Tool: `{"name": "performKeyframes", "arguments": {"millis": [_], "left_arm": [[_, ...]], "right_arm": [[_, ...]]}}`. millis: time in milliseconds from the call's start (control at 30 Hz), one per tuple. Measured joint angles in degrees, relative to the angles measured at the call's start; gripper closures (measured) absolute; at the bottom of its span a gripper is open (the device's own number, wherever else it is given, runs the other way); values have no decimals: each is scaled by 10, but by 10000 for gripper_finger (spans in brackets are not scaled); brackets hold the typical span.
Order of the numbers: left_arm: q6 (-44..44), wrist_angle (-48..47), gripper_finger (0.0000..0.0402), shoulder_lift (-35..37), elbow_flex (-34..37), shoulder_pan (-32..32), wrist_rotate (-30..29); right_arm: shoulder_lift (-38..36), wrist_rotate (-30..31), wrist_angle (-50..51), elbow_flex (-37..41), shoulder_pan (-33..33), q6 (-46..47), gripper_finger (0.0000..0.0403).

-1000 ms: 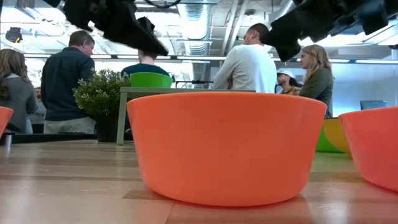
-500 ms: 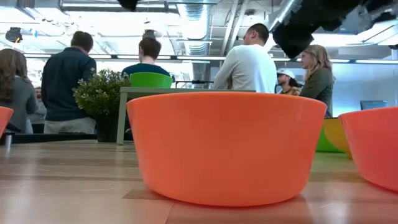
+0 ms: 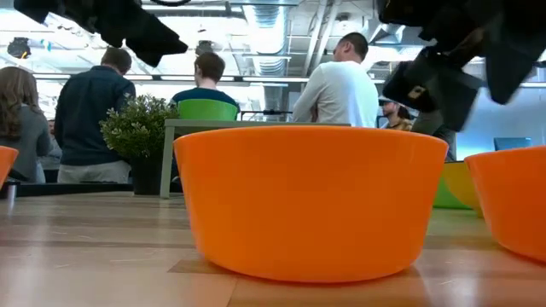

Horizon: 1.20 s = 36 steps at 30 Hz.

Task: Pick & Place Mini bowls
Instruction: Put the orange bowl on the shelf

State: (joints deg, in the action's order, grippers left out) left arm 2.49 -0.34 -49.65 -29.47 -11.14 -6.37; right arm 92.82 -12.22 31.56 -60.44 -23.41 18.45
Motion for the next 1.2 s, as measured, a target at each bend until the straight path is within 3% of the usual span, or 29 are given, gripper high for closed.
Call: {"name": "performKeyframes", "arguments": {"millis": [500, 667, 900, 1200], "left_arm": [[2, 24, 280, 5, 3, 0, 0], [2, 24, 280, 5, 3, 0, 0], [2, 26, 280, 5, 3, 0, 0], [2, 26, 280, 5, 3, 0, 0]], "right_arm": [[102, -9, 49, -24, -1, 21, 247], [109, -10, 49, -23, -1, 21, 288], [105, -18, 50, -24, 4, 19, 392], [102, -44, 119, -77, 16, 7, 397]]}}
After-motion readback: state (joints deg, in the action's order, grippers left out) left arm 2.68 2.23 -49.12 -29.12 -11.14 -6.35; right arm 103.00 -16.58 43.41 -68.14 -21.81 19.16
